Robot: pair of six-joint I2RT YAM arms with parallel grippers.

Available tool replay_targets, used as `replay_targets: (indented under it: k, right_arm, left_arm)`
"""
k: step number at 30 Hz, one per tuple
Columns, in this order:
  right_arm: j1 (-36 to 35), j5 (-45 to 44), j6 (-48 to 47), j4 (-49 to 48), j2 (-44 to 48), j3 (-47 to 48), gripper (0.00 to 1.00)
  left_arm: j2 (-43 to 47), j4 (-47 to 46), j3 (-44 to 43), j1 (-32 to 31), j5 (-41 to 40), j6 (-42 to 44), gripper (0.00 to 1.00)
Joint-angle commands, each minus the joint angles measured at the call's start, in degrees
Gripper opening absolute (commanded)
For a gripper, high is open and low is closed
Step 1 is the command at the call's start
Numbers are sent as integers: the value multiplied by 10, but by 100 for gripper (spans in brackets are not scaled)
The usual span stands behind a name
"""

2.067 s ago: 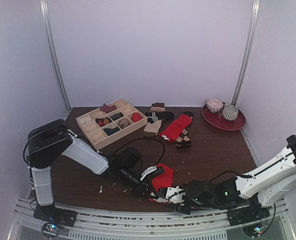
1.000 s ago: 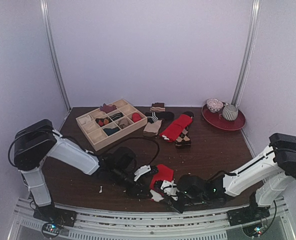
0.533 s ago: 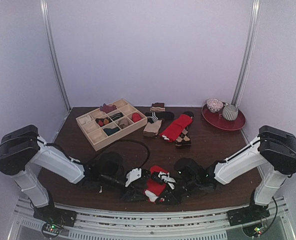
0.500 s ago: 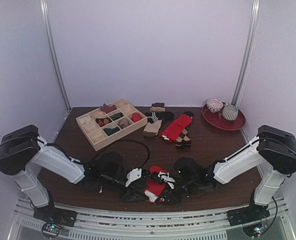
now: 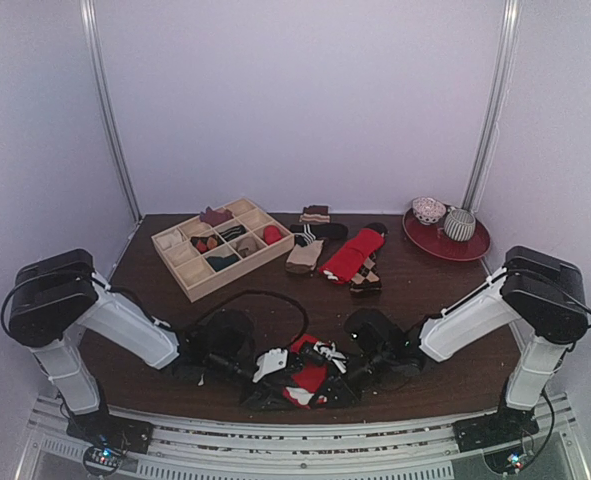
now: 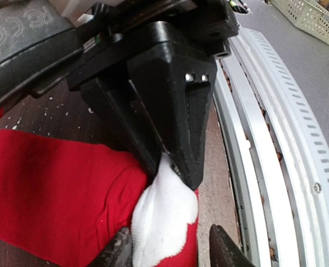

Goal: Roll the socks
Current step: Roll the sock at the center of the board.

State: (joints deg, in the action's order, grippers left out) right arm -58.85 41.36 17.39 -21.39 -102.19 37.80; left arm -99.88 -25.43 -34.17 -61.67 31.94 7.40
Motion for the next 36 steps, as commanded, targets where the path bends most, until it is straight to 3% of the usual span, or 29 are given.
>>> replay_targets:
  k: [1,3,5,8,9,14,18,24,27,36]
  right_arm:
    - [4,-35,9,145,-46,-21,12]
    - [5,-34,11,150,-49,-16,12]
    - [5,-35,13,151,-49,-14,12]
    - [5,-37,18,144,-48,-11,13]
    - [6,-41,18,142,-44,-11,14]
    - [6,-102,-12,118,28,-27,25]
    - [1,-224,-43,25,155,-92,32]
    - [-109,-463,-236,-58,311,-172,47]
    - [-132,-472,-278,-55,308,-165,51]
    - [-171,-457,-340,-43,185,-101,58]
  left_arm:
    - [-22,14,4,-6,2,3,41]
    - [-34,22,-3,-7,8,0,28]
    - [-45,22,-5,-10,4,-5,24]
    - [-59,34,-13,-11,-4,-11,2]
    - [-63,42,-16,-11,-7,-17,0]
    - [-91,58,-28,12,14,-100,0]
    - [-115,85,-29,27,46,-176,0]
    - [-142,73,-10,56,105,-287,0]
    - [-150,94,-11,57,105,-289,0]
    - [-156,98,-3,57,104,-290,0]
